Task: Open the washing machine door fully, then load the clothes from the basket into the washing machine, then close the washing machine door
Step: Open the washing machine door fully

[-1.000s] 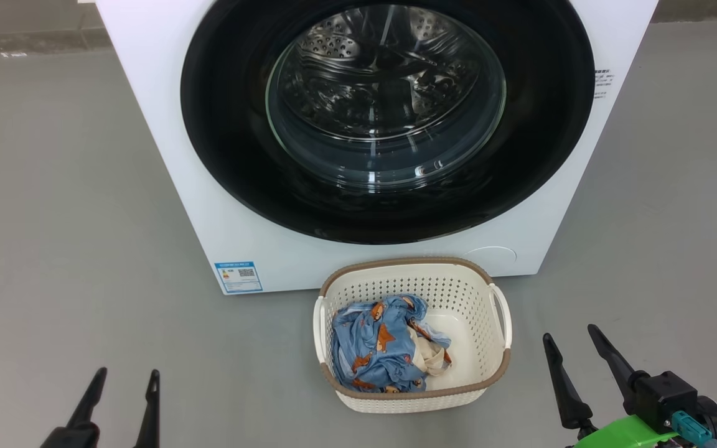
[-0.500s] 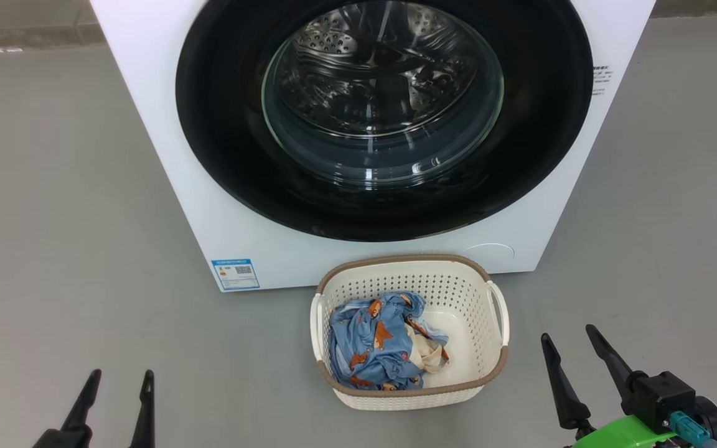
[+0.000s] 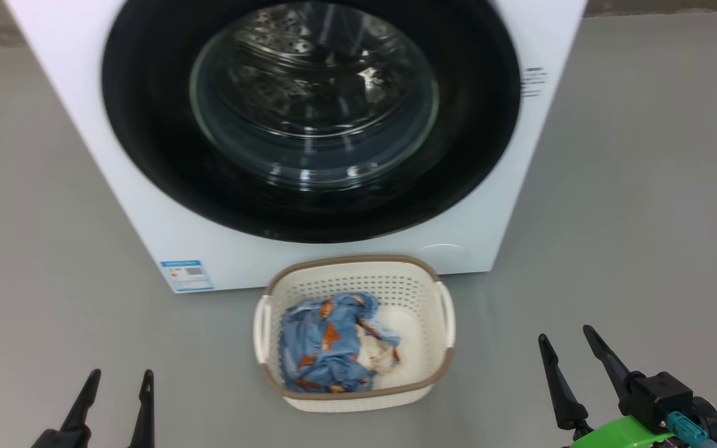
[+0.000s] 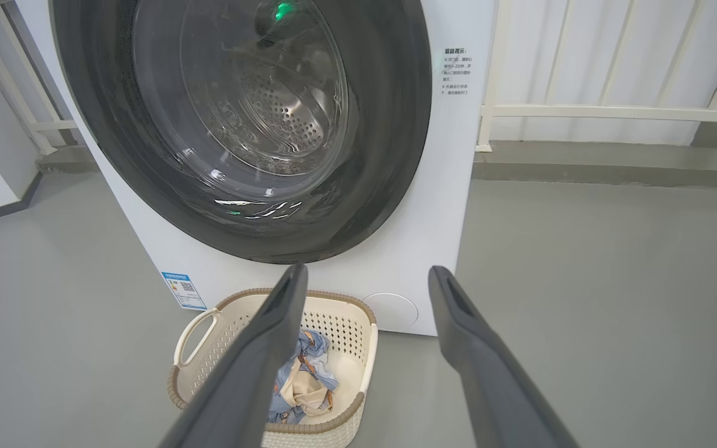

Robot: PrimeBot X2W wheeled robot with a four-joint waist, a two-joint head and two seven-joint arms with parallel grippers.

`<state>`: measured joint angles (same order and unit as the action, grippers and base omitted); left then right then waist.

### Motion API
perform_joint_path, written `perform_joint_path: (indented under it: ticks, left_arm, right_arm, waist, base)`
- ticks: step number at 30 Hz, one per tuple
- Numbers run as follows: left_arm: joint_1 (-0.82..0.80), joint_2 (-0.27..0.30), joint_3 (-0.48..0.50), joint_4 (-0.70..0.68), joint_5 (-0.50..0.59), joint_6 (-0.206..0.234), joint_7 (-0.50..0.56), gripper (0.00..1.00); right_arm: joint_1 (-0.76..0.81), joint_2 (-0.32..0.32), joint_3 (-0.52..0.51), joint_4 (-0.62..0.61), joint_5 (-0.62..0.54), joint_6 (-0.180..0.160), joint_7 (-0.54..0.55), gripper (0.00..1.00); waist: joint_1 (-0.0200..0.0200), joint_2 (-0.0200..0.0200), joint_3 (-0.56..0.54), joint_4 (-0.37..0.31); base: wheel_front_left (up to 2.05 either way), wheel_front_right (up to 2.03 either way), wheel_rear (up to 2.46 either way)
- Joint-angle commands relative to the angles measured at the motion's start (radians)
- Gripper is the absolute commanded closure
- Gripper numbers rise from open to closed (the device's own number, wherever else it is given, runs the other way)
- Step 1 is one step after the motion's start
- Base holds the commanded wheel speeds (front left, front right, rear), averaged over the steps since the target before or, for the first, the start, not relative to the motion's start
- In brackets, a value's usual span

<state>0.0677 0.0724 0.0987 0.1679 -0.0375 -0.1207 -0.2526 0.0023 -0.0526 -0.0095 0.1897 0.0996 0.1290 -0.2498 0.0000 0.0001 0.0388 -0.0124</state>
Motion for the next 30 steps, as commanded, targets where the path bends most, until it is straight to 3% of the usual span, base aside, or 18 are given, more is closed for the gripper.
perform_joint_path:
  ticks: [1, 15, 30]
  left_arm:
    - [-0.026, 0.011, 0.036, -0.026, 0.008, -0.003, -0.009, 0.0]
    - [-0.039, 0.005, 0.057, -0.041, 0.01, -0.001, -0.009, 0.0]
    - [-0.043, -0.004, 0.065, -0.031, 0.004, -0.007, -0.009, 0.0]
  right_arm:
    - [-0.007, -0.005, 0.027, -0.022, 0.003, 0.002, -0.012, 0.0]
    - [-0.014, -0.001, 0.028, -0.026, 0.001, 0.002, -0.012, 0.0]
    - [-0.019, 0.0, 0.032, -0.025, 0.004, 0.002, -0.012, 0.0]
  waist:
    - [0.0, -0.0001, 0.002, -0.001]
    - [0.0, -0.0001, 0.023, -0.003]
    - [0.0, -0.0001, 0.023, -0.008]
  base:
    - [1.23, 1.23, -2.46]
    - [1.01, 1.04, -2.05]
    - [0.13, 0.13, -0.26]
